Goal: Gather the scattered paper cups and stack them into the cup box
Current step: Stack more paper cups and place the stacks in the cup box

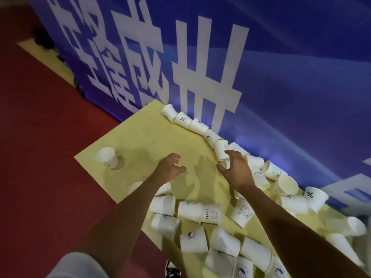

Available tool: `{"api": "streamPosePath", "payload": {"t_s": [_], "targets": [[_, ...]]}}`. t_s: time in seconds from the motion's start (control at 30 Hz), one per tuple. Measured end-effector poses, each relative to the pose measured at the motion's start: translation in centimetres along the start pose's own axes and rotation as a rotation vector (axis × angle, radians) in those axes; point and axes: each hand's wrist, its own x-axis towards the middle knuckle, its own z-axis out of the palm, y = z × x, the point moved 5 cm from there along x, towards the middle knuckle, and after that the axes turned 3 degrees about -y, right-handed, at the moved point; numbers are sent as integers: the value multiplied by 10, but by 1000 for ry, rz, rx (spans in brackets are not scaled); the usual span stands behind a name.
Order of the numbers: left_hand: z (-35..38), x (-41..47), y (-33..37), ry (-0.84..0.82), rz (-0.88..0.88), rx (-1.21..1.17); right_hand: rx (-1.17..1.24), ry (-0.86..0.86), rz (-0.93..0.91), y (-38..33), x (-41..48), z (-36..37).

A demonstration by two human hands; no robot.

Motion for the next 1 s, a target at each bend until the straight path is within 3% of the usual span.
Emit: {"api": "streamPosePath", "payload": {"t_s": [0.43,0.6,0.83,1.0], "targets": [[-47,167,-4,-22,-14,79,-139,-50,41,-34,154,70],[-46,218,12,24,124,511,-228,-42,12,-30,202,90],[-42,260,52,166,525,858,-298,27,-7,-29,248,112],[-27,281,70,115,591,1054,-423,25,-37,-35,264,124]]}}
